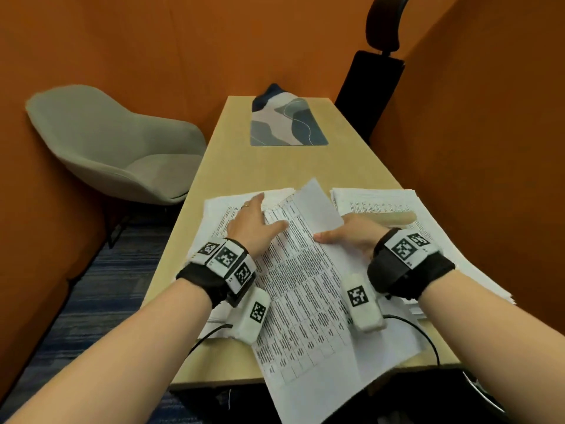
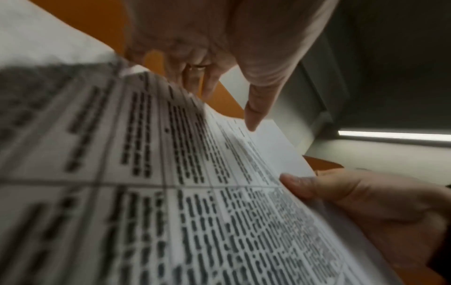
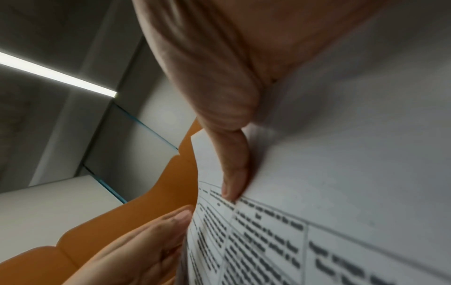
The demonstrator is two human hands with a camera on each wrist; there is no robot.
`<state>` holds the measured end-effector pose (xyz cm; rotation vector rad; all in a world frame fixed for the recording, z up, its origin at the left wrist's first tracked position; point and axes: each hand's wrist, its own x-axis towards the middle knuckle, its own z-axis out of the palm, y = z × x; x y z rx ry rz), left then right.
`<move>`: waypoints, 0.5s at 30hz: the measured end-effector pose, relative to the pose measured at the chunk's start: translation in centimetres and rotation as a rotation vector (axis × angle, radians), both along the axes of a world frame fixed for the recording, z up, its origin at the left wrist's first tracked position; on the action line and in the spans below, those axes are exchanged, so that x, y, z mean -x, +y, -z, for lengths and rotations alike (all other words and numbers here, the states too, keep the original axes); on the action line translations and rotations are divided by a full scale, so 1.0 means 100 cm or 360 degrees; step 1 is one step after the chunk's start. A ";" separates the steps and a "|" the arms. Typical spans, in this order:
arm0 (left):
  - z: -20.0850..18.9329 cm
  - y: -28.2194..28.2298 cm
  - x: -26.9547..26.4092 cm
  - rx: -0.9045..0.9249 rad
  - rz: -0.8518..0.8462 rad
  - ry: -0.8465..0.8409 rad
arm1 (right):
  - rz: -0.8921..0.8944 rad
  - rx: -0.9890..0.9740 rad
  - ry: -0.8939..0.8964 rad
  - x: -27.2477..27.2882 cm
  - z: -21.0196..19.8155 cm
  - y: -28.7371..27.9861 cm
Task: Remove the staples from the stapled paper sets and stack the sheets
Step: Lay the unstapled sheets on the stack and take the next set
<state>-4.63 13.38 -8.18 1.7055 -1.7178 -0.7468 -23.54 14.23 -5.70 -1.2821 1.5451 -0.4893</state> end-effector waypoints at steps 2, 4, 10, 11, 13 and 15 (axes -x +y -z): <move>0.005 -0.001 0.005 -0.0106 0.0068 -0.0093 | 0.0009 -0.0046 -0.0069 -0.001 0.010 0.001; 0.006 -0.002 0.005 -0.0135 0.0075 -0.0129 | -0.0023 -0.0042 0.0000 0.001 0.019 -0.002; 0.010 -0.010 0.003 -0.0177 0.0131 -0.0161 | 0.0163 0.0386 0.0270 0.016 0.020 -0.027; 0.011 -0.011 0.004 -0.0180 0.0122 -0.0179 | 0.0181 0.0513 0.0575 0.022 0.017 -0.036; 0.013 -0.012 0.008 -0.0194 0.0119 -0.0214 | 0.0066 0.0543 0.1336 0.038 0.015 -0.054; 0.014 -0.012 0.011 -0.0199 0.0122 -0.0237 | -0.0111 0.0289 0.1855 0.053 0.020 -0.067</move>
